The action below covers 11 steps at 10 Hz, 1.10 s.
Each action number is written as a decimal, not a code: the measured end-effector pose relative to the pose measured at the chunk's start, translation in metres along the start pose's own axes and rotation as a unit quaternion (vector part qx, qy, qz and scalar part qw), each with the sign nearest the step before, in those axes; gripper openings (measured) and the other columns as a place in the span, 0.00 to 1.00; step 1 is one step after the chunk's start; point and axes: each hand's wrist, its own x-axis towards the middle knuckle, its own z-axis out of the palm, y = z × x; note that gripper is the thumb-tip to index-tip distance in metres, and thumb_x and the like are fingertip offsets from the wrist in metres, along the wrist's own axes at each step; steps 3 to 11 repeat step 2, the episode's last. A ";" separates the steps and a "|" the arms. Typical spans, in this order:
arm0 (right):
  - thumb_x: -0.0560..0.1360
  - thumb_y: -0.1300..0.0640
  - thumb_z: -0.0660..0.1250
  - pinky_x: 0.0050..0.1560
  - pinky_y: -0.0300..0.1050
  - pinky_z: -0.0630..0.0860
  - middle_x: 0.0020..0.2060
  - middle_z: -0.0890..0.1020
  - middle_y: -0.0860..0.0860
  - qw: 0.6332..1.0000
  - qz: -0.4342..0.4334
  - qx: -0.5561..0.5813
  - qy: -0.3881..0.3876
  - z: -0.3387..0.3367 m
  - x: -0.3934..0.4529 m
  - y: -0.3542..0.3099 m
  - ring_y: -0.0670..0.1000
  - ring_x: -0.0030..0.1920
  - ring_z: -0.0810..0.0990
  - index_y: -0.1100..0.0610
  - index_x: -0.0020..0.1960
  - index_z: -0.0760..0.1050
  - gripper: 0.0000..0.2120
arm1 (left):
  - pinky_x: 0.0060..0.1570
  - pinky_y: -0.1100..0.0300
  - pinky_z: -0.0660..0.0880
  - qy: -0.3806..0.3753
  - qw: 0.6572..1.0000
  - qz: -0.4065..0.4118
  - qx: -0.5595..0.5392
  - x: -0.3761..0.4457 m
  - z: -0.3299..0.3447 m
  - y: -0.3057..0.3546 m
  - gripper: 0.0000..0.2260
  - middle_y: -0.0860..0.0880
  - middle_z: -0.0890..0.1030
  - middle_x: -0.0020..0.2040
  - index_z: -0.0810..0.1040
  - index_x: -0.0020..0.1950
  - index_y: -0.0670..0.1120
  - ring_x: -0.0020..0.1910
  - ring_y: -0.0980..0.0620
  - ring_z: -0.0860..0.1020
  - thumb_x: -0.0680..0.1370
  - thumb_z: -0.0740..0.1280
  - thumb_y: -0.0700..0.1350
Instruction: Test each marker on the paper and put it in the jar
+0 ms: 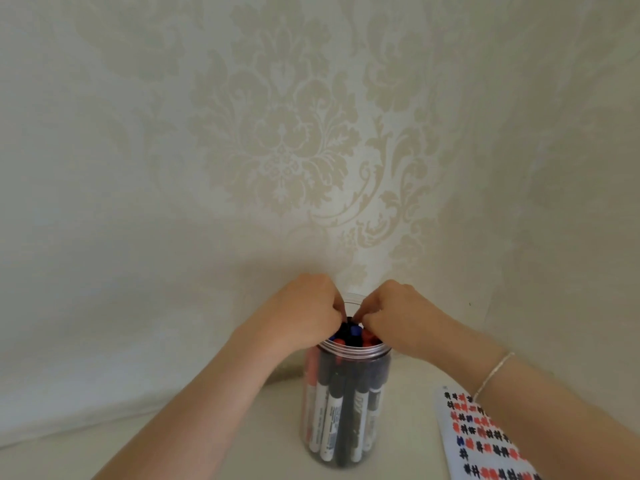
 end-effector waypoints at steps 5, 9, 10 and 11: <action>0.76 0.60 0.63 0.42 0.35 0.77 0.50 0.84 0.50 0.994 -0.022 0.056 0.086 -0.007 -0.012 -0.002 0.48 0.43 0.82 0.49 0.52 0.83 0.12 | 0.42 0.61 0.75 0.094 0.989 -0.015 -0.113 -0.013 -0.002 0.003 0.13 0.51 0.82 0.50 0.83 0.47 0.51 0.42 0.52 0.80 0.78 0.60 0.39; 0.76 0.60 0.63 0.42 0.35 0.77 0.50 0.84 0.50 0.994 -0.022 0.056 0.086 -0.007 -0.012 -0.002 0.48 0.43 0.82 0.49 0.52 0.83 0.12 | 0.42 0.61 0.75 0.094 0.989 -0.015 -0.113 -0.013 -0.002 0.003 0.13 0.51 0.82 0.50 0.83 0.47 0.51 0.42 0.52 0.80 0.78 0.60 0.39; 0.76 0.60 0.63 0.42 0.35 0.77 0.50 0.84 0.50 0.994 -0.022 0.056 0.086 -0.007 -0.012 -0.002 0.48 0.43 0.82 0.49 0.52 0.83 0.12 | 0.42 0.61 0.75 0.094 0.989 -0.015 -0.113 -0.013 -0.002 0.003 0.13 0.51 0.82 0.50 0.83 0.47 0.51 0.42 0.52 0.80 0.78 0.60 0.39; 0.76 0.60 0.63 0.42 0.35 0.77 0.50 0.84 0.50 0.994 -0.022 0.056 0.086 -0.007 -0.012 -0.002 0.48 0.43 0.82 0.49 0.52 0.83 0.12 | 0.42 0.61 0.75 0.094 0.989 -0.015 -0.113 -0.013 -0.002 0.003 0.13 0.51 0.82 0.50 0.83 0.47 0.51 0.42 0.52 0.80 0.78 0.60 0.39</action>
